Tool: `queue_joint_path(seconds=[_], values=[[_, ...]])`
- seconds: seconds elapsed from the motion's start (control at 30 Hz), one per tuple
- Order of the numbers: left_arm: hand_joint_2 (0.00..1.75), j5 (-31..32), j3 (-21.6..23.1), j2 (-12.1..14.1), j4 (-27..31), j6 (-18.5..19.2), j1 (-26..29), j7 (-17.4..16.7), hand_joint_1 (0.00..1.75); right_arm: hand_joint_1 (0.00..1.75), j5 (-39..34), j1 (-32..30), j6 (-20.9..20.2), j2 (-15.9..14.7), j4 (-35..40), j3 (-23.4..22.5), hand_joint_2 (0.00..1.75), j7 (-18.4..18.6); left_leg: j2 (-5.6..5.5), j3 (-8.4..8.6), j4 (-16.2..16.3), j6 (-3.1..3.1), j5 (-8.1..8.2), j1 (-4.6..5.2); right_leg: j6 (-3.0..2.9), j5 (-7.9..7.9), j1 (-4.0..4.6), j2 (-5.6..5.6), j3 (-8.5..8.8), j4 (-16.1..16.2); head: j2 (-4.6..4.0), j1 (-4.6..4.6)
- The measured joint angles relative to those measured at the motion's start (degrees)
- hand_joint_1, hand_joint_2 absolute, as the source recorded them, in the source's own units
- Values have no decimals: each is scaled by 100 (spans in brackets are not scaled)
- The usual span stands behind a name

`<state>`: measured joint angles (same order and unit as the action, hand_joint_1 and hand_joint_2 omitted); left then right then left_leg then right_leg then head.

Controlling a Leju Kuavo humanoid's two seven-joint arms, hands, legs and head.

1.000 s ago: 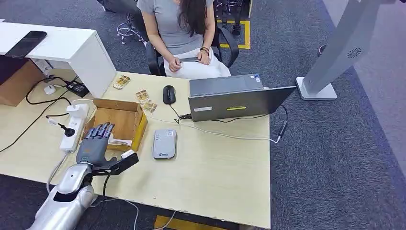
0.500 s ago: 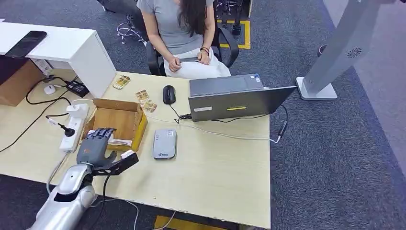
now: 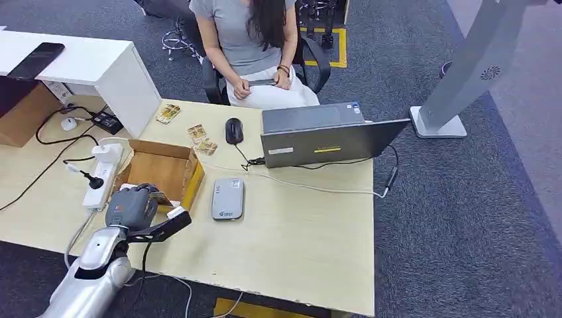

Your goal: Pass the card to the sensor for recognition and then transmit it.

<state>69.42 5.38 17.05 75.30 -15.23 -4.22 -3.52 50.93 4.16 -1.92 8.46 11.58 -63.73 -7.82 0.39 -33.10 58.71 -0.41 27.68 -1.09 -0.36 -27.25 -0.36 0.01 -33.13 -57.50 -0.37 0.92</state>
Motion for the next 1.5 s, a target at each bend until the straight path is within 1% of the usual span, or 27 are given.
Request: queue_joint_path(seconds=[0.23,0.63,0.8,0.9,1.03,1.2,1.33,1.5], values=[[175,0,0,0,0,-2,0,2,175,0,0,0,0,0,0,0,0,0,0,0,0,0,0,0,0,0,0,0,0,0,0,0],[175,-61,0,0,0,-122,38,63,175,0,24,0,-35,0,0,0,0,-2,0,-1,0,0,0,0,0,0,0,0,0,0,0,0],[175,-66,0,0,0,-391,-60,225,175,0,85,4,-46,0,0,2,0,-11,-2,0,2,0,-1,0,0,0,0,-1,-2,0,0,-2],[175,-15,7,-2,-57,-411,-422,260,175,0,138,17,-66,0,0,20,0,-24,-8,-2,5,4,-6,0,1,3,0,-9,-2,0,0,-2],[175,35,155,-18,-330,-245,-1223,249,175,0,181,66,-90,4,0,44,0,-46,-10,-3,6,0,-17,0,-2,16,0,-11,-2,0,0,-2],[175,26,457,-179,-803,-164,-2183,188,175,0,203,89,-111,4,0,50,0,-61,-9,-5,11,-2,-20,0,3,21,0,-10,-1,0,0,-2],[175,-31,649,-299,-1113,-190,-2677,138,175,0,205,96,-118,4,0,52,0,-59,-4,-6,13,-3,-20,0,5,23,0,-4,-2,0,0,-4],[175,35,859,-348,-1456,-201,-3282,6,175,0,247,99,-146,4,-2,61,0,-55,-6,-12,15,-3,-20,-1,5,23,0,-6,-9,0,0,-2]])
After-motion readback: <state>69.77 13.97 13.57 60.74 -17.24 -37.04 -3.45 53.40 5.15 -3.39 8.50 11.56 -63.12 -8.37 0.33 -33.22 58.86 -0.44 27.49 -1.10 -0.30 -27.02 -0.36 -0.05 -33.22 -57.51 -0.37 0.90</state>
